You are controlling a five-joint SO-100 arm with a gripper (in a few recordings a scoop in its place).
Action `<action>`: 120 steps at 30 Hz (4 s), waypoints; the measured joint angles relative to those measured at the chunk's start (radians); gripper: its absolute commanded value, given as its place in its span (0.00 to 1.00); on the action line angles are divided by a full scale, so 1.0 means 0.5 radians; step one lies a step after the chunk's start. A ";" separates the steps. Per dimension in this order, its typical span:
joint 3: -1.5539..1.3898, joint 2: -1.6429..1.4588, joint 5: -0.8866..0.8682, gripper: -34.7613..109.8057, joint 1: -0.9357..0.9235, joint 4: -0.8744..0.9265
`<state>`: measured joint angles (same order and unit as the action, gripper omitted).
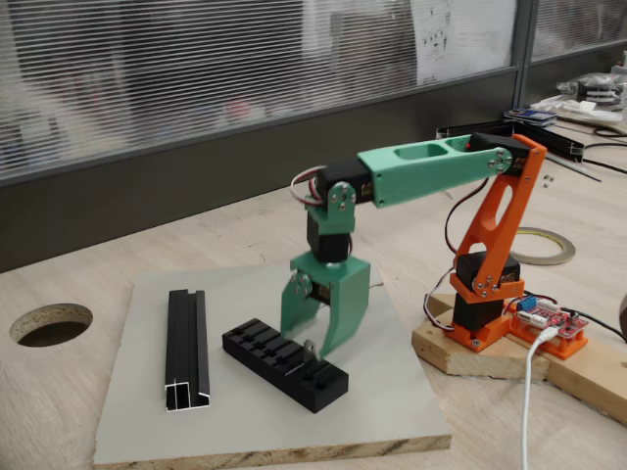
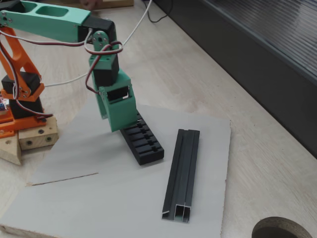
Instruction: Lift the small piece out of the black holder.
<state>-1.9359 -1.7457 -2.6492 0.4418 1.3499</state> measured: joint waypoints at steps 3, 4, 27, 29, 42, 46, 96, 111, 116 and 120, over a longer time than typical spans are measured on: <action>0.000 0.031 -0.089 0.53 -0.009 -0.003; 0.000 0.034 -0.104 0.53 -0.006 -0.003; 0.000 0.034 -0.126 0.53 -0.006 -0.003; 0.000 0.034 -0.126 0.53 -0.003 -0.003; 0.000 0.061 -0.126 0.53 -0.012 -0.003; 0.000 0.135 -0.129 0.53 -0.012 -0.012; 0.000 0.141 -0.132 0.32 -0.012 -0.018; 0.003 0.141 -0.138 0.31 -0.012 -0.018; 0.003 0.040 -0.132 0.31 -0.012 -0.009; 0.003 -0.049 -0.144 0.31 -0.012 -0.003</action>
<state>-1.9343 -1.7702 -2.7213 0.4357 1.3484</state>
